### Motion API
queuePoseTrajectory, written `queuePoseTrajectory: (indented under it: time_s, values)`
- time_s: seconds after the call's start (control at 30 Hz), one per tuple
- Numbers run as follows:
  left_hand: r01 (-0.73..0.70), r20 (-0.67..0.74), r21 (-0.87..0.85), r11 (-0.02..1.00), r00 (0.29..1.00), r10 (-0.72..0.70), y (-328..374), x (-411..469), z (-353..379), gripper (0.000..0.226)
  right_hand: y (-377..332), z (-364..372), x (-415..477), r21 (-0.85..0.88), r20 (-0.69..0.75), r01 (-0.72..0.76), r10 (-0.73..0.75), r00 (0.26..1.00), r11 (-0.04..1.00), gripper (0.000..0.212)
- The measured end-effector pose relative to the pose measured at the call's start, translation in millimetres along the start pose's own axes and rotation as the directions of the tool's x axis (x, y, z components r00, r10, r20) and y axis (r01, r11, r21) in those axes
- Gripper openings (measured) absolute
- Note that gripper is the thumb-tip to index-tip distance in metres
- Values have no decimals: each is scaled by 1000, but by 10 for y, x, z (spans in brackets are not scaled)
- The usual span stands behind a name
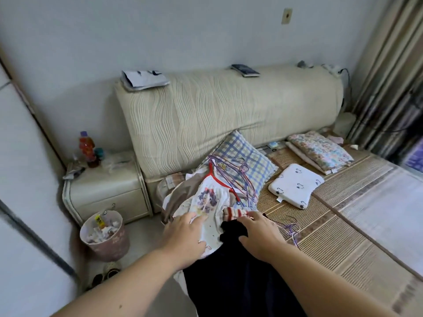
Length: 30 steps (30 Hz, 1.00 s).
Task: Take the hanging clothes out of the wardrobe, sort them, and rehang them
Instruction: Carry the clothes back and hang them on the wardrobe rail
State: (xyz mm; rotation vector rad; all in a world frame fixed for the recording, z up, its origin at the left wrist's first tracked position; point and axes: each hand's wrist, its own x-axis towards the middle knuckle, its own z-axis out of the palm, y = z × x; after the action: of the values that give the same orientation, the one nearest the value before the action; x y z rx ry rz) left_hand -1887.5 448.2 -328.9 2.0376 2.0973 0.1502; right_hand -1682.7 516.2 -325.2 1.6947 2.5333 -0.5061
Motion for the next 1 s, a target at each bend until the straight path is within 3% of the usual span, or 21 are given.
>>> queuePoseTrajectory:
  time_s: [0.27,0.43,0.63,1.0]
  values:
    - [-78,52,7,997,996,77,-1426,1276,-308,68,-639,182,1383,173,8,-185,187,982,967,50]
    - [-80,99,2,997,992,80,-1928,2065,-450,68,-695,213,1957,231,31,-284,285,958,930,48]
    - [-137,185,-51,989,972,144,-1885,2908,-235,64,-338,307,2593,291,34,-391,399,916,873,48]
    - [-220,348,-44,975,911,221,-1362,5012,484,61,1114,689,4340,451,154,-552,548,822,701,59]
